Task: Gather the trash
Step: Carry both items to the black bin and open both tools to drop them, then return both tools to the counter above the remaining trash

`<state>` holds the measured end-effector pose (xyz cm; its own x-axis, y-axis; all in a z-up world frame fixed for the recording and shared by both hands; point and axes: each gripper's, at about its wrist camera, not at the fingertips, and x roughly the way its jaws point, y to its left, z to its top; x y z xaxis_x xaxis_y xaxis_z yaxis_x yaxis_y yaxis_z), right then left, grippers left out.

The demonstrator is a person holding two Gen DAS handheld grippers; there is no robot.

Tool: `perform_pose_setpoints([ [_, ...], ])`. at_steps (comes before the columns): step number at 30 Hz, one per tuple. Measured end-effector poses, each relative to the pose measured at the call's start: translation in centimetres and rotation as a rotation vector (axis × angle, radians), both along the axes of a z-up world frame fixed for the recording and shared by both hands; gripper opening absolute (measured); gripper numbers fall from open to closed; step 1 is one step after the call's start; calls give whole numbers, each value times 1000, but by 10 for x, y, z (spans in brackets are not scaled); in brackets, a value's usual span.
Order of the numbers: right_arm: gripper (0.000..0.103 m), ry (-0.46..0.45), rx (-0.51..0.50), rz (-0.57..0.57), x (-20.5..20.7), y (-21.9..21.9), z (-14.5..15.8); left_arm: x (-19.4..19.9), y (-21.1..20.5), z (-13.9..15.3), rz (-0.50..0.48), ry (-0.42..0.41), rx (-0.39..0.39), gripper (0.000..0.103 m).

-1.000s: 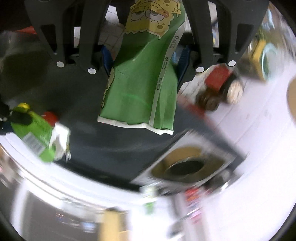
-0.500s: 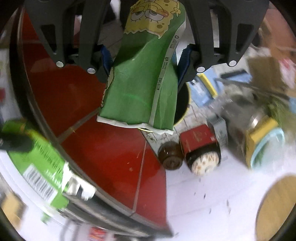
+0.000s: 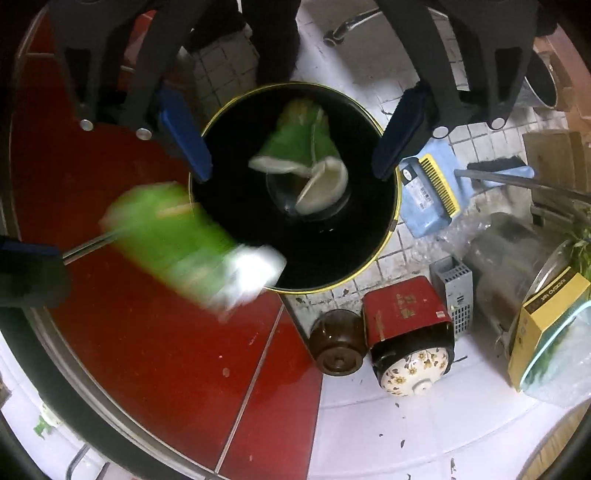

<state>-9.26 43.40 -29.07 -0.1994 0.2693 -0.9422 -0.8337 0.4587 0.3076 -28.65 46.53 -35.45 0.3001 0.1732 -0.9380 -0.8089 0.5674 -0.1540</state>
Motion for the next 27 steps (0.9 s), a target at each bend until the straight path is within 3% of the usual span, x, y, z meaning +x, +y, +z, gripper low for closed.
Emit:
perform_pose_setpoints([
  [4,84,-2,5,13,0,-9,7,-3,0,8,-12,8,13,87],
  [7,84,-19,27,19,2,-25,29,-6,-7,31,-24,14,45,87],
  [13,86,-89,117,-34,24,-81,109,8,-43,106,-119,66,145,87],
  [17,88,-191,198,-117,45,-152,179,39,-82,170,-246,30,203,87],
  [20,93,-300,225,-228,64,-228,225,79,-123,218,-382,-37,239,87],
  [24,93,-419,207,-365,78,-320,251,144,-187,263,-585,-160,251,91],
  [27,93,-479,181,-502,82,-394,263,188,-237,280,-730,-204,257,91],
])
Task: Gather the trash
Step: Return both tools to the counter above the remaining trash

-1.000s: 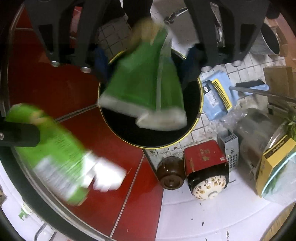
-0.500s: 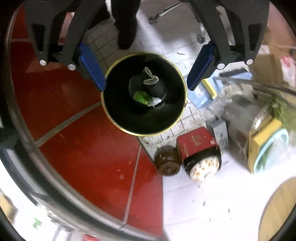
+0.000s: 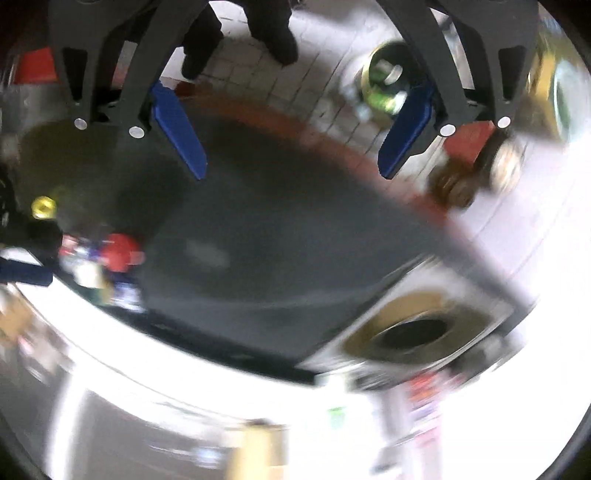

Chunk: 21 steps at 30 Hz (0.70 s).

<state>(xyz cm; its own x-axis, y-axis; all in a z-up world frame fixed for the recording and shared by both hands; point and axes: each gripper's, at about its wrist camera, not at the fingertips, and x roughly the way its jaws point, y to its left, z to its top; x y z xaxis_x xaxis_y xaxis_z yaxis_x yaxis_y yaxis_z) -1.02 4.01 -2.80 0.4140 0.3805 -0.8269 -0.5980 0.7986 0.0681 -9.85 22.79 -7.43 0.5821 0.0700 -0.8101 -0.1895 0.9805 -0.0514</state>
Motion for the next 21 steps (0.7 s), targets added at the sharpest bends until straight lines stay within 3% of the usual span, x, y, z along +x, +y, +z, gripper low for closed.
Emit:
perform_pose_setpoints([
  [4,93,-40,-11,-195,-1,-96,11,47,-79,22,-196,-29,-2,91],
  [10,93,-29,6,-459,-17,-215,13,75,-167,30,-346,1,11,92],
  [16,93,-12,7,-560,-30,-273,1,78,-215,27,-420,20,40,92],
  [21,93,-1,20,-568,-25,-287,-3,86,-228,25,-420,34,60,92],
])
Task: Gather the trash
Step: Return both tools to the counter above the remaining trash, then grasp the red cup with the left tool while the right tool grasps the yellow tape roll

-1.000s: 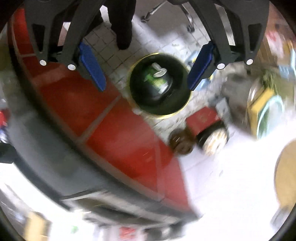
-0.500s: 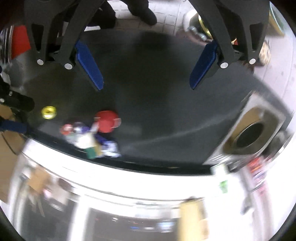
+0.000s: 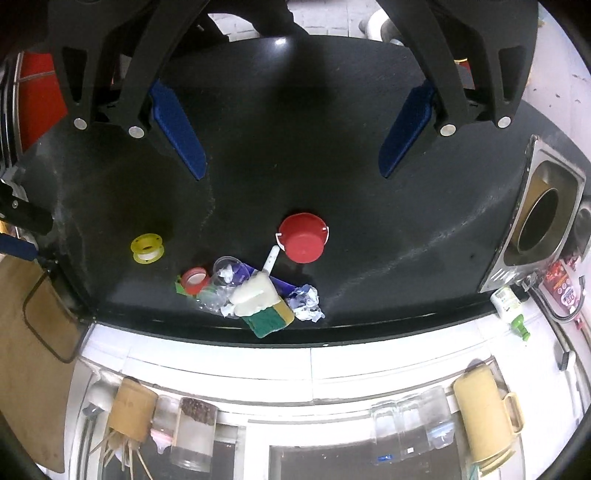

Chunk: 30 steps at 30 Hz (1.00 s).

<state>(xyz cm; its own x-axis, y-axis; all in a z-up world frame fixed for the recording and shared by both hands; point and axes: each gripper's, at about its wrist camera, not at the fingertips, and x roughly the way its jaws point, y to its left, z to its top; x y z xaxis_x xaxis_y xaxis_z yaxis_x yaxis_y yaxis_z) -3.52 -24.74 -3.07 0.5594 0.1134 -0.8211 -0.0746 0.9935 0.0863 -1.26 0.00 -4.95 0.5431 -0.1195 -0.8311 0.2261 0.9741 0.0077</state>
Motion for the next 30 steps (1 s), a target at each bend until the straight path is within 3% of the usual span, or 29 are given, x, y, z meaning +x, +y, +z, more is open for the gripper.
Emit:
perform_pose_setpoints([
  [14,93,36,15,32,33,-21,-25,32,-8,-24,27,17,26,92],
  [21,93,98,27,90,70,-28,-72,74,-14,-67,35,19,70,92],
  [30,92,171,-35,176,125,-25,-136,126,-14,-125,39,80,81,91],
])
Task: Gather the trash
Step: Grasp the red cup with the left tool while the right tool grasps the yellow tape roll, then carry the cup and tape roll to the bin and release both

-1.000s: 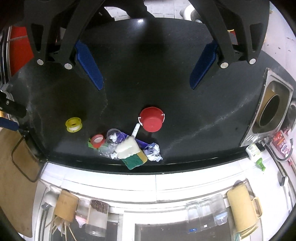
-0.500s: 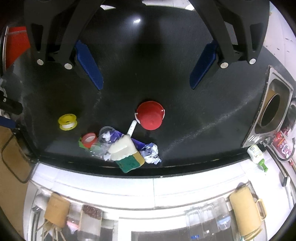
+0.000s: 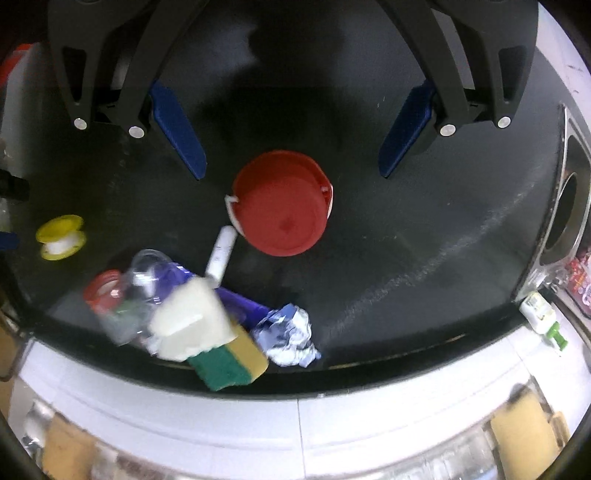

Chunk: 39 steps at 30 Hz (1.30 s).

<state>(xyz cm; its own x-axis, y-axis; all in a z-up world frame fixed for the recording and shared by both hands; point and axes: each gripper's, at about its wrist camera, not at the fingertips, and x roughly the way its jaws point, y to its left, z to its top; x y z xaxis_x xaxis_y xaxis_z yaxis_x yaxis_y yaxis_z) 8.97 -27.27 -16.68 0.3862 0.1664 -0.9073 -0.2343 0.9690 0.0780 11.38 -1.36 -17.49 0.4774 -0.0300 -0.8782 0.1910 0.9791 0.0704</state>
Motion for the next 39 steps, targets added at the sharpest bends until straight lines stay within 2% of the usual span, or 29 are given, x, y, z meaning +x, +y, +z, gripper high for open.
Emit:
perform_pose_setpoints([
  [2,89,11,-14,21,11,2,-10,10,1,-8,2,8,-4,91],
  [8,68,68,-16,73,38,6,-35,35,1,-27,-2,43,-31,91],
  [10,41,77,-6,95,42,9,-38,41,-1,-30,-11,53,-23,89],
  [11,32,80,6,103,43,9,-39,43,-2,-30,-18,51,-25,86],
  [12,22,86,14,105,45,10,-40,44,-3,-30,-24,46,-35,75],
  [20,20,61,57,100,44,13,-23,49,-4,-15,4,31,-81,72],
  [26,20,35,65,86,49,20,-4,46,-8,1,-9,16,-71,72],
  [27,20,31,65,87,49,20,-2,44,-8,3,-9,13,-74,61],
  [39,20,-31,64,98,26,20,23,16,-11,30,17,-33,-68,63],
])
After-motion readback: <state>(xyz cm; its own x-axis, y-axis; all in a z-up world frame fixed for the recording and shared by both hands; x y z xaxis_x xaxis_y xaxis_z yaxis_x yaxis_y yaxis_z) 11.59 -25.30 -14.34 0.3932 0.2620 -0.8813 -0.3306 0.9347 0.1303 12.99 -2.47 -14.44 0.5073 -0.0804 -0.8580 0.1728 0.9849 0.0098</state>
